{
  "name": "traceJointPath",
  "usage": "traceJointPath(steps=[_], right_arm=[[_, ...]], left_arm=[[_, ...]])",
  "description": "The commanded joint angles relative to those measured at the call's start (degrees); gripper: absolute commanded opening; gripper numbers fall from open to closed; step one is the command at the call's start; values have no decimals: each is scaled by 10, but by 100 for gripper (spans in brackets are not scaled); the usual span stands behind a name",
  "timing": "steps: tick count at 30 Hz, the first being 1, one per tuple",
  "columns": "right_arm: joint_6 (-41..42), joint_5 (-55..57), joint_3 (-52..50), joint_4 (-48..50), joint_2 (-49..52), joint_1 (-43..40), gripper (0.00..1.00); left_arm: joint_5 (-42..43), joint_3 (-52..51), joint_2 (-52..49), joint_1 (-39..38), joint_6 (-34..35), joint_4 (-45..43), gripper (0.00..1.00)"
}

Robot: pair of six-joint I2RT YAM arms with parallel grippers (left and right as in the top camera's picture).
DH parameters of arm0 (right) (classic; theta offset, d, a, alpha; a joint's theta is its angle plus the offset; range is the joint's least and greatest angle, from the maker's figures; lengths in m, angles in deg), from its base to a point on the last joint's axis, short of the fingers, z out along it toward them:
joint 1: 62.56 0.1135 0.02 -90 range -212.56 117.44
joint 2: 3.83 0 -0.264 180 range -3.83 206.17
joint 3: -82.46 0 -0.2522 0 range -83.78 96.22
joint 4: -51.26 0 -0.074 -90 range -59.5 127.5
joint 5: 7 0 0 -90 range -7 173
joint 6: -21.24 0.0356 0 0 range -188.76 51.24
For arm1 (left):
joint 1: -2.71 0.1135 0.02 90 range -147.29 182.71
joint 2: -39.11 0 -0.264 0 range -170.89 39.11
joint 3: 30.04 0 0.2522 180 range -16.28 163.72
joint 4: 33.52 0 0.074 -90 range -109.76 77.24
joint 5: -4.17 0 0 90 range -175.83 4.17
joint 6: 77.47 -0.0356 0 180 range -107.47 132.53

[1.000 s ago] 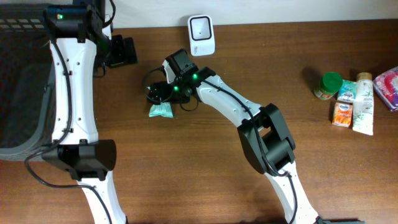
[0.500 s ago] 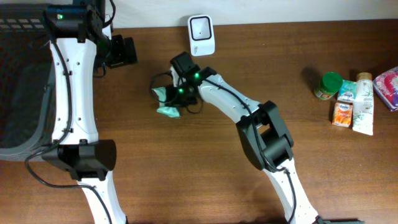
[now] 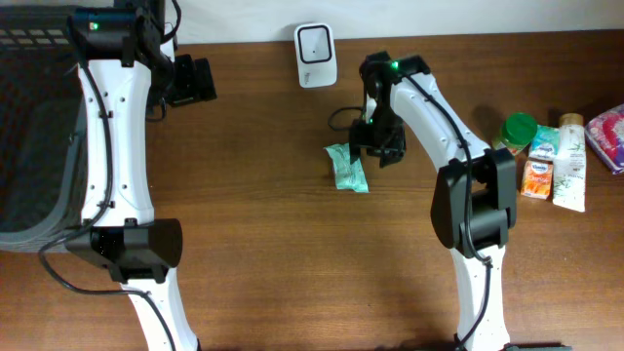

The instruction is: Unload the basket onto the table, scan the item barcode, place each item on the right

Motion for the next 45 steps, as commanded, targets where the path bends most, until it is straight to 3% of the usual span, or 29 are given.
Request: traceJointPath(steps=[1, 4, 6, 9, 15, 17, 20, 21, 22, 24, 26, 27, 30, 33, 36, 38, 40, 45], right_arm=[[-12, 47, 67, -13, -34, 41, 65], [-11, 108, 72, -17, -30, 94, 77], [-5, 168, 59, -17, -28, 131, 96], [58, 298, 16, -14, -28, 183, 99], [66, 321, -103, 93, -28, 196, 99], [66, 332, -142, 133, -28, 196, 88], [66, 348, -185, 175, -28, 196, 84], [66, 366, -196, 182, -28, 196, 74], [66, 384, -204, 186, -28, 196, 33], [66, 384, -204, 186, -28, 196, 30], [66, 378, -203, 190, -28, 195, 14], [66, 361, -197, 188, -28, 192, 8], [18, 236, -148, 163, -29, 167, 4], [-71, 6, -86, 127, -29, 108, 4], [-166, -260, -87, 107, -28, 32, 4], [-228, -370, -102, 89, -28, -4, 4], [-264, -441, -136, 87, -28, -30, 4], [-260, -508, -272, 144, -28, -53, 9]], left_arm=[[-4, 4, 10, -2, -7, 0, 99], [-4, 4, 10, -2, -7, 0, 99], [-4, 4, 10, -2, -7, 0, 99], [-4, 4, 10, -2, -7, 0, 99], [-4, 4, 10, -2, -7, 0, 99], [-4, 4, 10, -2, -7, 0, 99], [-4, 4, 10, -2, -7, 0, 99], [-4, 4, 10, -2, -7, 0, 99], [-4, 4, 10, -2, -7, 0, 99], [-4, 4, 10, -2, -7, 0, 99], [-4, 4, 10, -2, -7, 0, 99], [-4, 4, 10, -2, -7, 0, 99], [-4, 4, 10, -2, -7, 0, 99], [-4, 4, 10, -2, -7, 0, 99], [-4, 4, 10, -2, -7, 0, 99], [-4, 4, 10, -2, -7, 0, 99], [-4, 4, 10, -2, -7, 0, 99], [-4, 4, 10, -2, -7, 0, 99]])
